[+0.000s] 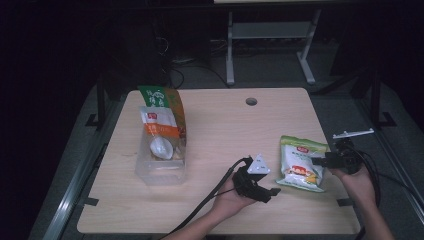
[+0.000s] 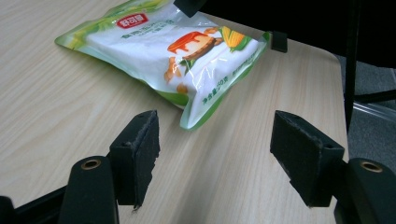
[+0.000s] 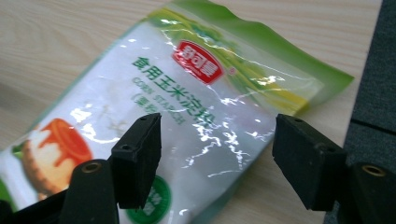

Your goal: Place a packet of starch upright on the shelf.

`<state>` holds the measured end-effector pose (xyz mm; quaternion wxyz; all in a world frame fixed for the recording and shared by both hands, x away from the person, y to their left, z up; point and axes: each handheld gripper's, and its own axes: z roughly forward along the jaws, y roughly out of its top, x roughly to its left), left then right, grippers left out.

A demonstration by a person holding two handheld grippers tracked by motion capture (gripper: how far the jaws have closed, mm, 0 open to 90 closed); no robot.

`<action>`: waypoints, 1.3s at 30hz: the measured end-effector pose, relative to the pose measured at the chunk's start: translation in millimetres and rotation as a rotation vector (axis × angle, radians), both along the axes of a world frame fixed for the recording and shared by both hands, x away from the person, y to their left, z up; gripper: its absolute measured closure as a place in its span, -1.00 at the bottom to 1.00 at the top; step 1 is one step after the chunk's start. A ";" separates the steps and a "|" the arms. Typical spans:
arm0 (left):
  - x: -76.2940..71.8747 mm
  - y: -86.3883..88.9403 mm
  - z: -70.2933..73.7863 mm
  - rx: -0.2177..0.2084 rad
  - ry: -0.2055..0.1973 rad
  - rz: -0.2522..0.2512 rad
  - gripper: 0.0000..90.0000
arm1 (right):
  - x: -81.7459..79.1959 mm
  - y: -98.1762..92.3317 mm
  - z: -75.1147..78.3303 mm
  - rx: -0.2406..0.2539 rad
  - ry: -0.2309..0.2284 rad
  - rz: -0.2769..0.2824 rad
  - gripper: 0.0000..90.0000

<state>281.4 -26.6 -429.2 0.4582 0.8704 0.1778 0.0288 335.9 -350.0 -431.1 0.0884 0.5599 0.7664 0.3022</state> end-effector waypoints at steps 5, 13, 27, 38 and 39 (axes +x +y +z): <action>-0.8 -1.4 -0.5 0.009 0.003 -0.005 -0.29 | 2.7 -3.8 -11.3 0.022 0.050 -0.036 -0.32; -1.6 2.4 0.2 0.015 -0.003 0.003 -0.30 | 1.4 -6.5 -16.4 0.076 0.081 -0.042 -0.11; -1.6 -0.9 -3.4 0.020 -0.001 0.010 -0.29 | -2.9 2.7 -18.0 0.131 0.104 0.001 0.12; 4.3 -22.0 -14.4 0.046 0.015 0.010 -0.19 | -5.5 10.8 -19.5 0.141 0.112 0.024 -0.07; 6.0 -24.2 -15.8 0.043 0.022 0.011 -0.16 | -4.5 10.1 -19.6 0.139 0.112 0.017 -0.11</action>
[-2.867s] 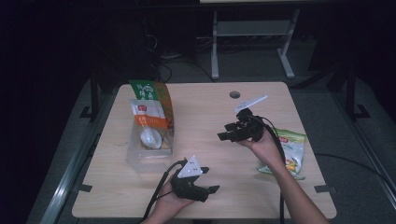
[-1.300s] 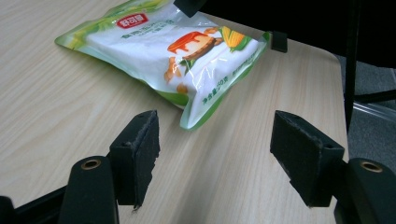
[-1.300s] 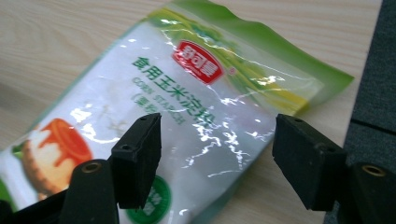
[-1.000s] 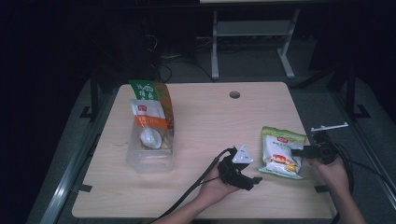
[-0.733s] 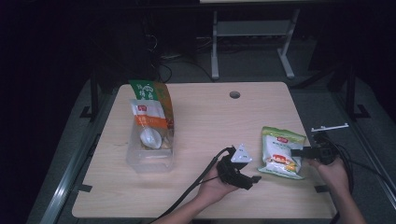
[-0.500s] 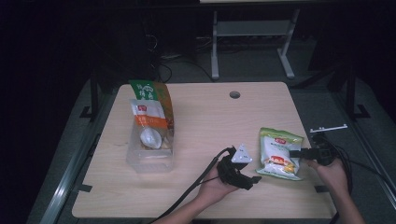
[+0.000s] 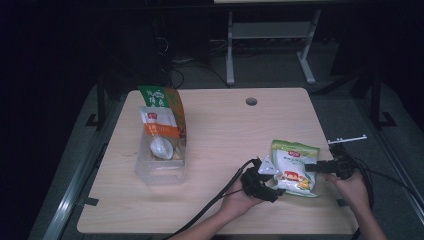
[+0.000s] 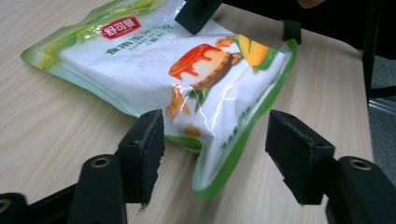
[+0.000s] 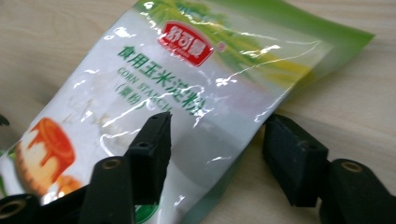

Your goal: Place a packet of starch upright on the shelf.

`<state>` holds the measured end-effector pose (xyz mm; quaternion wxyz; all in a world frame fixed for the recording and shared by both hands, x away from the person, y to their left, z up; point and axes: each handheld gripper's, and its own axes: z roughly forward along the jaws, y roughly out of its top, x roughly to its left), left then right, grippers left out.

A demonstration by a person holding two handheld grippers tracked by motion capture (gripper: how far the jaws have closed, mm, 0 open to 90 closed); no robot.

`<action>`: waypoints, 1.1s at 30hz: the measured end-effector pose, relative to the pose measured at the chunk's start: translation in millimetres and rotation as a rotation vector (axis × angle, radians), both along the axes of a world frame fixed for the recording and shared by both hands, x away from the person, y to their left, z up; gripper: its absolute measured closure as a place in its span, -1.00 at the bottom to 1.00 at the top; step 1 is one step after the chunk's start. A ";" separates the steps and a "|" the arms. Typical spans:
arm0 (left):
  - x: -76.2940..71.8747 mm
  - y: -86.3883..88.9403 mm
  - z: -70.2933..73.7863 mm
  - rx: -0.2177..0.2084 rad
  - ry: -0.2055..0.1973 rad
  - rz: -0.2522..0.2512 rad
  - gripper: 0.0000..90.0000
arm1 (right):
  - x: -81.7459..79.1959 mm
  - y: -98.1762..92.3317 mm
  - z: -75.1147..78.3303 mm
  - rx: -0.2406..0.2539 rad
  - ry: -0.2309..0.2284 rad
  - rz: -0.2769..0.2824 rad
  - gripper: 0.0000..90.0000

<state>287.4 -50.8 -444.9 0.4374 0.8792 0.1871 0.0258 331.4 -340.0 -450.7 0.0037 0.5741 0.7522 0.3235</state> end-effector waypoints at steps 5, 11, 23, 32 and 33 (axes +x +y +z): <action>7.0 -7.6 -3.5 -0.007 0.027 -0.007 0.15 | 5.9 -5.8 -1.3 0.005 -0.005 -0.025 -0.18; 11.7 -9.0 -4.1 0.016 0.030 0.004 0.26 | 10.2 -11.7 -5.8 0.035 0.015 -0.033 -0.12; 15.5 -9.9 -4.6 0.043 0.026 -0.013 0.30 | 7.8 0.4 -9.2 0.137 0.036 0.077 0.45; 15.9 -10.7 -5.5 0.053 0.027 0.000 0.31 | 9.7 3.6 -11.8 0.198 0.093 0.081 0.70; 15.8 -10.7 -5.4 0.053 0.026 0.000 0.31 | 9.6 3.8 -11.6 0.196 0.089 0.081 0.74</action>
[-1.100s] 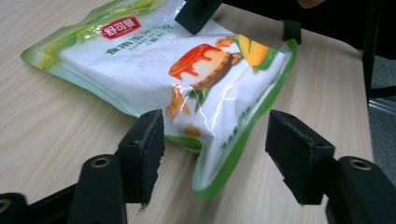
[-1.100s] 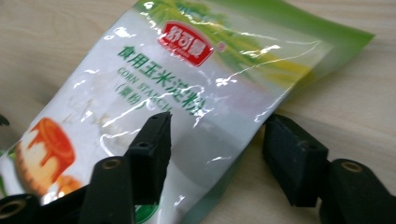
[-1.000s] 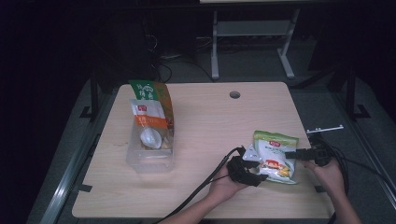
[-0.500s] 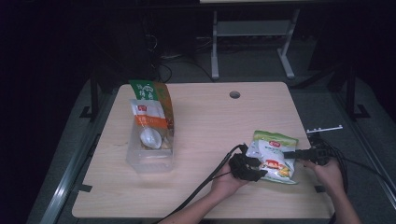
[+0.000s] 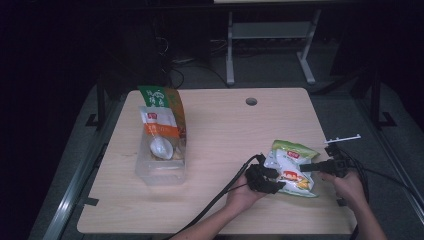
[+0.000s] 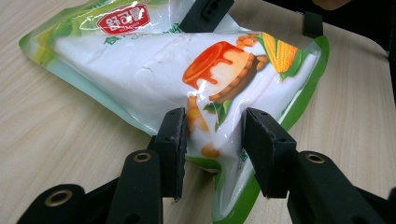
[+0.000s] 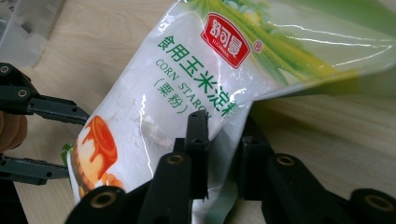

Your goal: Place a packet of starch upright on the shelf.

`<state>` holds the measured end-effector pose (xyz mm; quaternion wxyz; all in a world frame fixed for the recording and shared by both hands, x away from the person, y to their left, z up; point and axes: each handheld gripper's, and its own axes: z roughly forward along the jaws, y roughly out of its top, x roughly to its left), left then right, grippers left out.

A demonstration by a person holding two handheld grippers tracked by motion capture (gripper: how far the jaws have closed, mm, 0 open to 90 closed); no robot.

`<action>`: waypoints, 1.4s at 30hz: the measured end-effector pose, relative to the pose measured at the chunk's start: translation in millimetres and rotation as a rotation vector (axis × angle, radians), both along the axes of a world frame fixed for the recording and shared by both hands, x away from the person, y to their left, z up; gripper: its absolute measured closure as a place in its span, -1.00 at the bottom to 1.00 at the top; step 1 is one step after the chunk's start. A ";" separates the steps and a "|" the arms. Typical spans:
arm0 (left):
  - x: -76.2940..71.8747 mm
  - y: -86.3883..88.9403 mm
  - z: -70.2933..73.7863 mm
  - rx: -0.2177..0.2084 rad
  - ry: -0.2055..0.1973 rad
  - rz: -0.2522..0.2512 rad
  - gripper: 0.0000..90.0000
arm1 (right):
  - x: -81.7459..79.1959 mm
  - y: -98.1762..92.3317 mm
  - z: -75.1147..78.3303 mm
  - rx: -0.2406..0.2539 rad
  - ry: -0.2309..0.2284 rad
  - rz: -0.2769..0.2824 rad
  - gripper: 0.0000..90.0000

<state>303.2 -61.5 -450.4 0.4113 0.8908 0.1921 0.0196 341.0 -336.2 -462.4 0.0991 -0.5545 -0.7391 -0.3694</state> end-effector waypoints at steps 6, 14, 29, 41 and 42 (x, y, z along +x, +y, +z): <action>-2.9 -0.6 0.8 0.016 -0.002 0.014 0.28 | -1.9 5.0 7.7 -0.052 -0.046 0.018 0.93; 3.3 4.8 0.2 0.001 0.033 0.046 -0.20 | -10.0 8.8 26.2 -0.056 -0.108 0.015 0.94; 11.5 7.6 -2.0 -0.078 0.123 0.061 -0.33 | -25.6 15.0 47.4 -0.057 -0.238 0.097 0.93; 11.0 2.6 -4.6 -0.054 0.128 0.056 -0.06 | -16.8 15.5 20.5 -0.072 -0.080 0.121 0.79; 10.2 1.3 -4.1 -0.051 0.121 0.057 -0.05 | -16.7 14.9 19.6 -0.072 -0.076 0.118 0.75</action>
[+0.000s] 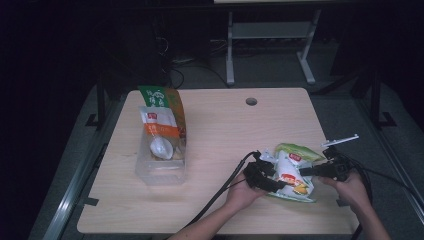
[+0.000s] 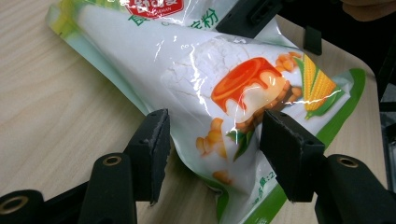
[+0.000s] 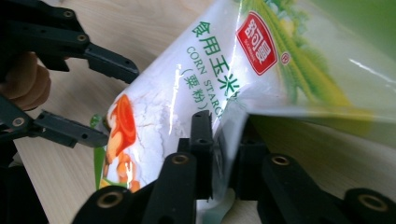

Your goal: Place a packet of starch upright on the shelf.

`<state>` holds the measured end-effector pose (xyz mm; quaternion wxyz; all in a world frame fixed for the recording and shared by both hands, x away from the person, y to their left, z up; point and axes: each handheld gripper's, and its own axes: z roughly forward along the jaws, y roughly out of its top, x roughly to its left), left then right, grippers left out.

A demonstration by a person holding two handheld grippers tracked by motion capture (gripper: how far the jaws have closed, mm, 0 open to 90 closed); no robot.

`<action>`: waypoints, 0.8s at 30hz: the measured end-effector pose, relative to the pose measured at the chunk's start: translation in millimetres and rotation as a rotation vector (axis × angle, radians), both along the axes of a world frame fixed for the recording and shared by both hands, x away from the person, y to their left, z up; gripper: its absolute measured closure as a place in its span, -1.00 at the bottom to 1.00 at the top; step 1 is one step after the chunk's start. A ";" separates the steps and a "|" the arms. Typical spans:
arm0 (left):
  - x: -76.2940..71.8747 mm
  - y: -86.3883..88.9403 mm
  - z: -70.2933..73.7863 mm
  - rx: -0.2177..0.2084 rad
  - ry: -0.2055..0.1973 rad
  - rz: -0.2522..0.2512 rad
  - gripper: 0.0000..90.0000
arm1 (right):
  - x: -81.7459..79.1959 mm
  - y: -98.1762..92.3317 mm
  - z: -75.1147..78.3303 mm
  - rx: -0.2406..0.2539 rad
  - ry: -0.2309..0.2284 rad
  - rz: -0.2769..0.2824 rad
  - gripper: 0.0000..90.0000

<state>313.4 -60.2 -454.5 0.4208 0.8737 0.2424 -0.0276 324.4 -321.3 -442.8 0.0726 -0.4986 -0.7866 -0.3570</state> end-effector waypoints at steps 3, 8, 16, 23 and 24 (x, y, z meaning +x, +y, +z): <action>-0.2 -1.0 0.6 0.008 -0.010 -0.008 -0.05 | 1.8 -3.7 -3.5 0.005 0.023 -0.016 0.59; -1.3 -2.1 0.5 0.002 -0.004 0.001 -0.05 | 4.9 -6.4 -10.1 0.039 0.068 -0.040 0.53; -1.6 -2.0 0.7 0.006 -0.003 0.003 -0.05 | 5.6 -11.1 -17.5 0.126 0.107 -0.047 0.80; -3.7 5.3 5.3 0.017 -0.026 -0.003 -0.04 | 1.3 -5.4 -4.0 0.070 0.022 -0.028 0.91; -4.2 8.3 6.6 0.011 -0.032 0.001 -0.04 | 0.1 -3.7 -1.0 0.060 0.003 -0.033 0.92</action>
